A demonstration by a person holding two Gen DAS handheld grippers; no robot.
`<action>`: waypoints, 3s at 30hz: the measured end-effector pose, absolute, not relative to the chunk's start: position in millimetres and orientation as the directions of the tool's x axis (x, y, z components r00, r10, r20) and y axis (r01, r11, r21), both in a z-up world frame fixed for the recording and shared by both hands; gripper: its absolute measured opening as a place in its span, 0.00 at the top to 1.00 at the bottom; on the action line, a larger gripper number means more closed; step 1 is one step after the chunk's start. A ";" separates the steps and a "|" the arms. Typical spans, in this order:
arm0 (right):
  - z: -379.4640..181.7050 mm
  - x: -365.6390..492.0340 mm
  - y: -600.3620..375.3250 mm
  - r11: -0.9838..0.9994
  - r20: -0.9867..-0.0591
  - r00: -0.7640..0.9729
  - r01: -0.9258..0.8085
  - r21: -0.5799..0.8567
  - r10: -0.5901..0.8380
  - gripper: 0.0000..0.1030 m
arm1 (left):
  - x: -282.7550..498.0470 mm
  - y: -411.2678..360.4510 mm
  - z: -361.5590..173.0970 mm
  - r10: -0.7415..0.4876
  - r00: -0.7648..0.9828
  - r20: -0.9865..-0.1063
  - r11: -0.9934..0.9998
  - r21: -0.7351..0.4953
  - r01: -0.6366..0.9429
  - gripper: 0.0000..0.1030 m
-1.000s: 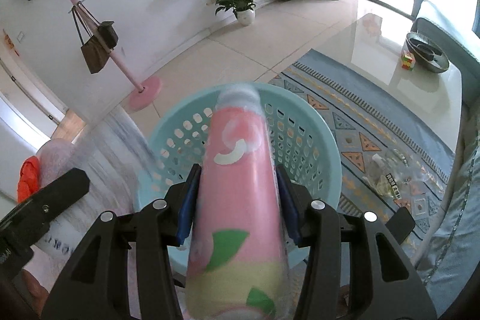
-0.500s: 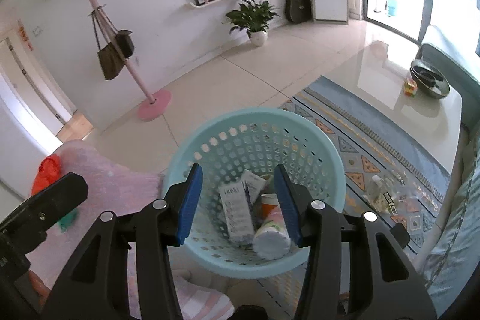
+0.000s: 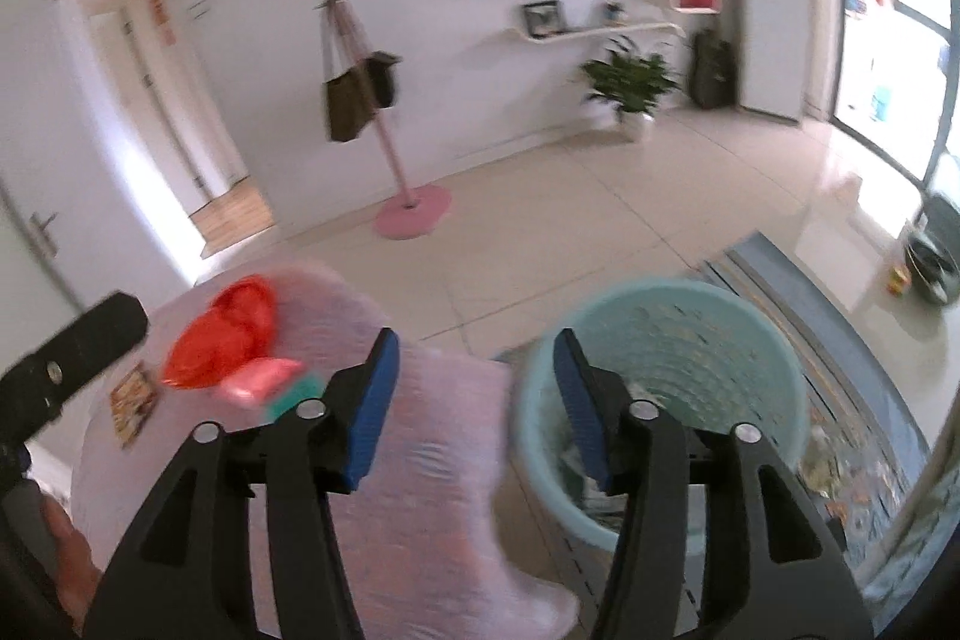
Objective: Collect trash
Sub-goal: 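Grasp the red plastic bag with the left tool while the right tool grasps the teal packet, then carry the red bag and teal packet over the basket and open both tools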
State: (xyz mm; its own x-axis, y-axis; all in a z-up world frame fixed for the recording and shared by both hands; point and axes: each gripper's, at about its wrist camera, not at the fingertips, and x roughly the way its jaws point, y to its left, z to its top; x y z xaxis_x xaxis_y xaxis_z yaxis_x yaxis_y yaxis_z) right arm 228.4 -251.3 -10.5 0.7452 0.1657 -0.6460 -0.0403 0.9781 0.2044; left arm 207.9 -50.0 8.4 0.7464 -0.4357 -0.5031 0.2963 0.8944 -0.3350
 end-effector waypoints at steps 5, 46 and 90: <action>-3.5 238.6 -194.5 0.973 -0.633 0.739 -0.158 0.171 0.231 0.34 | 201.9 21.5 11.8 -0.296 0.811 -0.505 0.935 -0.325 0.139 0.26; -80.4 234.9 -157.5 0.976 -0.674 0.706 -0.147 0.160 0.217 0.55 | 304.5 40.3 -81.7 -0.353 0.725 -0.591 0.916 -0.375 0.140 0.78; -70.2 211.3 -405.2 0.917 -0.683 0.717 0.354 0.185 -0.139 0.44 | 279.5 -208.9 -42.5 -0.530 0.574 -0.624 0.842 -0.303 0.447 0.48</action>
State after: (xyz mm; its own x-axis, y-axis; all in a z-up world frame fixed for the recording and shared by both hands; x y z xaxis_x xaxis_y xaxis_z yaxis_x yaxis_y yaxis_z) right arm 211.3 -405.2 -70.2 0.7167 -0.1393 -0.6833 0.3542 0.9168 0.1847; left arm 279.5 -208.9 -42.5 0.5743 -0.5299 -0.6240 0.4474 0.8415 -0.3028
